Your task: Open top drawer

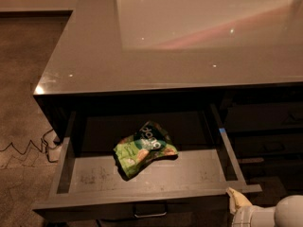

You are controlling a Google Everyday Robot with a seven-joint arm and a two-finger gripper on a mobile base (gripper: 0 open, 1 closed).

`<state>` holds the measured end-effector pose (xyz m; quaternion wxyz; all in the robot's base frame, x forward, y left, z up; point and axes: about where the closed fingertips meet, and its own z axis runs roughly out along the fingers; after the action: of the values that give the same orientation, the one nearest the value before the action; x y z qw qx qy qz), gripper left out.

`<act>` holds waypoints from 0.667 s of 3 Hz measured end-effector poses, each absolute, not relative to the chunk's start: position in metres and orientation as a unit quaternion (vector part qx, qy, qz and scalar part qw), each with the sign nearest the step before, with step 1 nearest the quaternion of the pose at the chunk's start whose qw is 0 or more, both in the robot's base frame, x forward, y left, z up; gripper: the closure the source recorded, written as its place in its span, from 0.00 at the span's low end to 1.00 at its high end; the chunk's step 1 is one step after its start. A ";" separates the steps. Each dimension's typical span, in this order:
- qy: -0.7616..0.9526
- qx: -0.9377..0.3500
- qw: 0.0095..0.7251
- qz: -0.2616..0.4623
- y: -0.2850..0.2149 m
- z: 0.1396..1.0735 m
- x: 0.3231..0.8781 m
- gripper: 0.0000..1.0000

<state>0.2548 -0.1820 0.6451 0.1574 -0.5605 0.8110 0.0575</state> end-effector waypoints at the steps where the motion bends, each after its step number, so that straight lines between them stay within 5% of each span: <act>1: 0.807 -0.549 0.205 0.069 -0.180 0.664 0.283 0.00; 2: 0.783 -0.578 0.223 0.063 -0.175 0.672 0.292 0.00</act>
Offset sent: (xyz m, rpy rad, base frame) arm 0.0252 0.0010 0.0165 0.0692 -0.0569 -0.0210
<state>0.2917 -0.1750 0.6724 0.2227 -0.5777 0.7828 0.0628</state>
